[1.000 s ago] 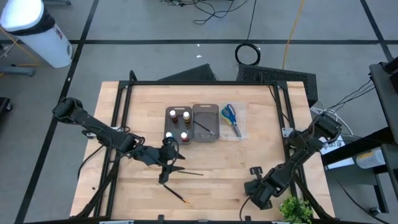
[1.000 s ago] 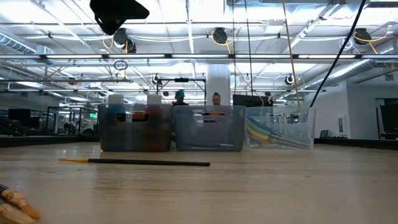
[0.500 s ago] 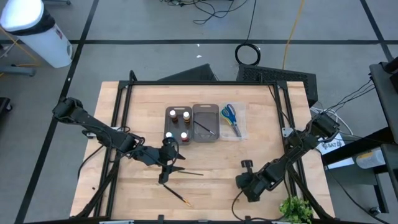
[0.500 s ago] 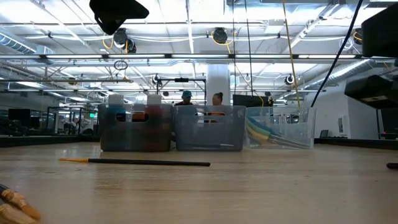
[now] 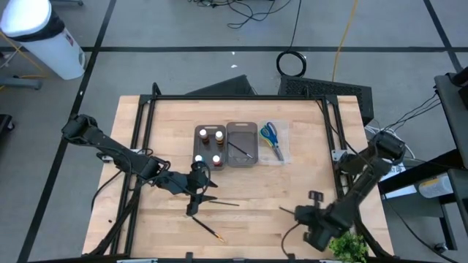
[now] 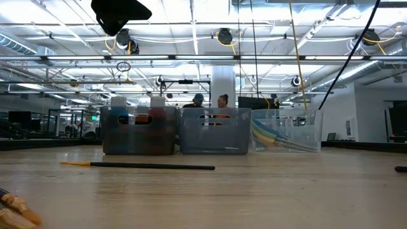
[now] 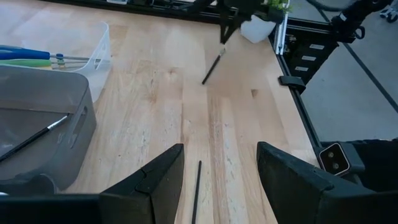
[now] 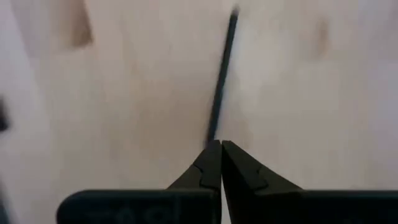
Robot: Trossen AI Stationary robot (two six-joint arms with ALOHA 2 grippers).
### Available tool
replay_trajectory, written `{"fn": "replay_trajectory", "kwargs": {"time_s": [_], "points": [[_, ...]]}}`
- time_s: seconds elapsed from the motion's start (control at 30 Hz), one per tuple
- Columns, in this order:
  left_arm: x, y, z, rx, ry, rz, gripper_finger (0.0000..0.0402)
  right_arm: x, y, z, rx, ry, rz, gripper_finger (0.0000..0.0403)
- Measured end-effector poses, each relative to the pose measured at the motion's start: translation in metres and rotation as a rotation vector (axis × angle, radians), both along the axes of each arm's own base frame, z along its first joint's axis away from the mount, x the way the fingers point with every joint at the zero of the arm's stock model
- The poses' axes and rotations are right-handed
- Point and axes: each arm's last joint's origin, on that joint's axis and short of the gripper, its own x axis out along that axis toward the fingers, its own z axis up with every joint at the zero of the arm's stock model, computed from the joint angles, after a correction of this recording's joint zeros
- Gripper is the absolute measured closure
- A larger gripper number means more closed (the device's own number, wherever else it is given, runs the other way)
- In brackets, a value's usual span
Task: Pick & Place Paint Supplies
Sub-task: Put the silver paintbrush into the right black bin
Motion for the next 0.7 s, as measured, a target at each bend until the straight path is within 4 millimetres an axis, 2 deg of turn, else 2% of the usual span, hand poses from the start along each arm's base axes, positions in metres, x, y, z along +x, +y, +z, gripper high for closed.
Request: {"fn": "replay_trajectory", "kwargs": {"time_s": [0.1,0.2,0.33,0.47,0.57,0.7], "points": [[0.0,0.0,0.0,0.0,0.0,0.0,0.0188,-0.015,0.01,-0.002,0.049,0.007,-0.109,0.0401],[0.0,0.0,0.0,-0.003,0.0,0.002,0.0188,-0.024,0.017,-0.004,0.084,-0.007,-0.14,0.0377],[0.0,0.0,0.0,-0.004,0.0,0.003,0.0188,-0.027,0.023,-0.004,0.117,-0.031,-0.115,0.031],[0.0,0.0,0.0,-0.006,-0.002,0.003,0.0188,-0.025,0.023,-0.012,0.06,-0.012,-0.028,0.0248],[0.0,0.0,0.0,-0.007,-0.004,0.003,0.0188,-0.024,0.024,-0.023,-0.011,0.0,0.023,0.0234],[0.0,0.0,0.0,-0.008,-0.004,0.004,0.0188,-0.02,0.025,-0.035,-0.047,0.035,0.043,0.0238]]}}
